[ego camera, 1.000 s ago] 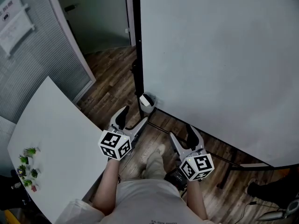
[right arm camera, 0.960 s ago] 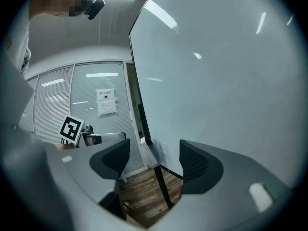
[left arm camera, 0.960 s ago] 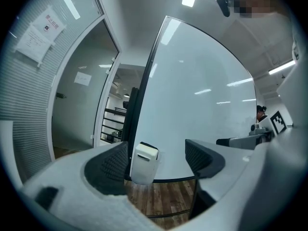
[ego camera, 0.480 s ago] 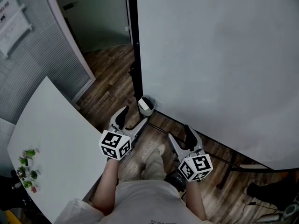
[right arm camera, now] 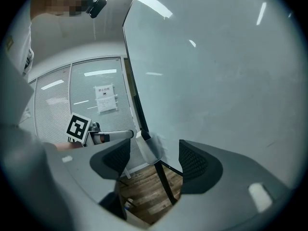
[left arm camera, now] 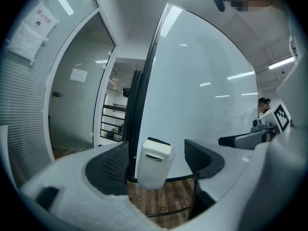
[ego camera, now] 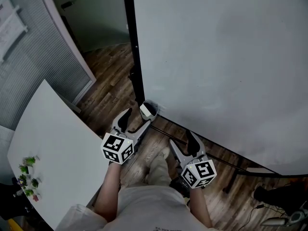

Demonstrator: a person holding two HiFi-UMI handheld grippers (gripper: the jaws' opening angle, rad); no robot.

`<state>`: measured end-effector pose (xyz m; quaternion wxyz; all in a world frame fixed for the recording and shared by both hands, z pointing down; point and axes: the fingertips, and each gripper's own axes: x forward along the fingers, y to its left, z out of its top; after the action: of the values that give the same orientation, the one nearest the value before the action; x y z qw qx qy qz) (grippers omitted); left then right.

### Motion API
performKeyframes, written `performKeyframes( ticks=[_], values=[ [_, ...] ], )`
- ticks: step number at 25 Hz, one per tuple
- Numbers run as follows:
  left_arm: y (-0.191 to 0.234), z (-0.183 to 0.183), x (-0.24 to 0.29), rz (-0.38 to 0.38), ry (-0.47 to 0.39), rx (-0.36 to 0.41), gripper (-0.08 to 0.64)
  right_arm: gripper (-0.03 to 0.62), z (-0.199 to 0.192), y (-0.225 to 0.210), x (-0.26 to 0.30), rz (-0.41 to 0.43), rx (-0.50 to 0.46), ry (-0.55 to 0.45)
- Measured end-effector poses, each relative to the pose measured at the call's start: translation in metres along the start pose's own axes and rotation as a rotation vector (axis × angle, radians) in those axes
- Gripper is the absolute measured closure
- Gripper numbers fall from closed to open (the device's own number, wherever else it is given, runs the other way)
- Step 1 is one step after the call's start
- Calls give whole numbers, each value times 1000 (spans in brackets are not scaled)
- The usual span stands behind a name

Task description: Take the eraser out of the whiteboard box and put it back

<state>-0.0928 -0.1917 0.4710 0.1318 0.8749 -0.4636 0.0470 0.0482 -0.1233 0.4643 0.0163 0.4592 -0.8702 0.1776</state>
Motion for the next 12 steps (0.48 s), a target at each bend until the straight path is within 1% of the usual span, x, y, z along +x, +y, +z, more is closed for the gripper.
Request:
performKeyframes(
  ticks=[12],
  values=[
    [6, -5, 20, -30, 24, 23, 211, 276, -7, -10, 16, 14, 40, 24]
  ],
)
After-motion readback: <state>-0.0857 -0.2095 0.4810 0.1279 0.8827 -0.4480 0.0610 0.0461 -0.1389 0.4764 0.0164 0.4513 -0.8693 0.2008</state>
